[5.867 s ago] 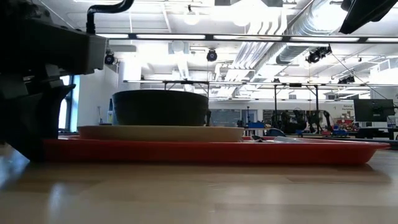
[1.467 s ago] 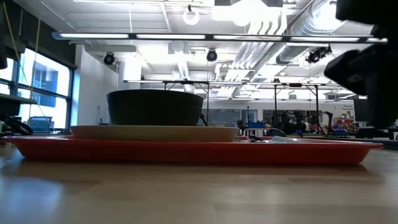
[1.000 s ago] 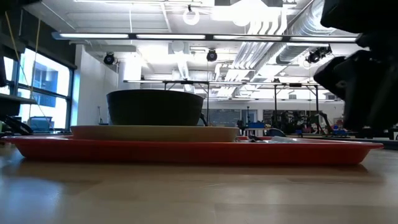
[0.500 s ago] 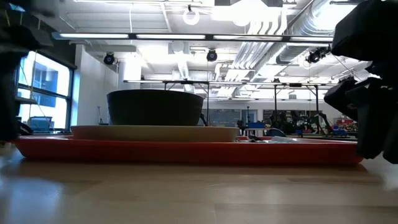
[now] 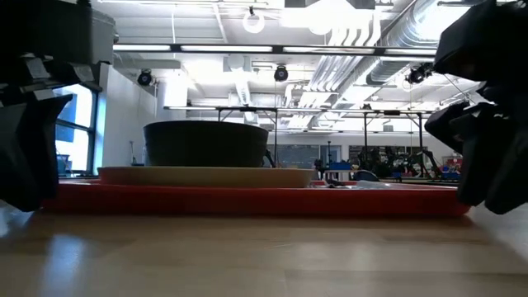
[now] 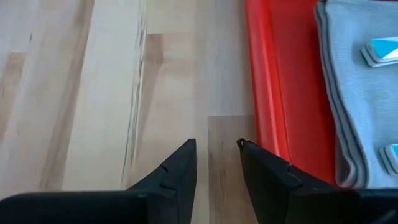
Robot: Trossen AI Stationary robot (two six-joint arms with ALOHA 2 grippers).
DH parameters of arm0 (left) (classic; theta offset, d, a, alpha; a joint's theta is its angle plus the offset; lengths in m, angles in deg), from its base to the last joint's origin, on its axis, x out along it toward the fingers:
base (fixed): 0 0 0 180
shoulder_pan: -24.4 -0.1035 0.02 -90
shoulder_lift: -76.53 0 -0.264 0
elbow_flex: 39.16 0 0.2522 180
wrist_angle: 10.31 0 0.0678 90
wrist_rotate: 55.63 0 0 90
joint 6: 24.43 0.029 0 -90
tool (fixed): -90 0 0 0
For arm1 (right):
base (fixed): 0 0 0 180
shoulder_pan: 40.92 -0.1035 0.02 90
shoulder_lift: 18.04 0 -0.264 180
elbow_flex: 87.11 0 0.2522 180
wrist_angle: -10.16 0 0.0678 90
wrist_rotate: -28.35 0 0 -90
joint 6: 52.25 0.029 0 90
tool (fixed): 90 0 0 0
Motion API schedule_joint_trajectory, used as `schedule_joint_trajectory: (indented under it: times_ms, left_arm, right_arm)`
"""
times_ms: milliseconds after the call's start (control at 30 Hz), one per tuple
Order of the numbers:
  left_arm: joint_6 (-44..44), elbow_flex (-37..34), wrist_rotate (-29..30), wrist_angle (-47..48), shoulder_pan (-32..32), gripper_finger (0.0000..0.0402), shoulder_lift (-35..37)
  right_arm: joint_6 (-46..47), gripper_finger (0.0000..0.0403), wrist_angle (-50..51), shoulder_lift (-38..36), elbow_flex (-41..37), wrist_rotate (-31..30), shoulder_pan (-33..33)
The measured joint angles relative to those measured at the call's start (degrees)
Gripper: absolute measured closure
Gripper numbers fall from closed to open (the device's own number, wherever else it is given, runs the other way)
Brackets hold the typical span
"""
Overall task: Set up tray
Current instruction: Move the red serving tray to the middle of the table, then return to Home Position
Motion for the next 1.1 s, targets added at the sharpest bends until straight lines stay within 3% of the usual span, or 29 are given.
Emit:
schedule_joint_trajectory:
  times_ms: [533, 733, 933, 1033, 1100]
  left_arm:
    - [0.4, 0.0, -1.1, -0.4, 0.1, 0.0284, 0.0]
    - [0.4, 4.1, -2.4, 2.7, 0.1, 0.0284, -0.1]
    - [2.6, 10.6, -2.8, 7.9, 0.3, 0.0284, -0.1]
    - [5.2, 13.7, -1.9, 12.0, 0.6, 0.0284, -0.1]
    - [6.8, 15.3, 1.8, 15.8, 0.7, 0.0284, 0.1]
  right_arm:
    - [0.2, 0.0285, 2.4, 0.0, 0.0, -0.2, 0.0]
    - [0.4, 0.0285, 1.2, -0.7, 0.3, 3.9, 0.0]
    - [3.6, 0.0285, 4.2, -7.2, 1.2, 5.7, -0.1]
    - [2.5, 0.0285, 4.5, -11.7, 1.2, 3.8, -1.0]
    - [0.3, 0.0285, 5.0, -14.8, 1.3, 0.1, -1.5]
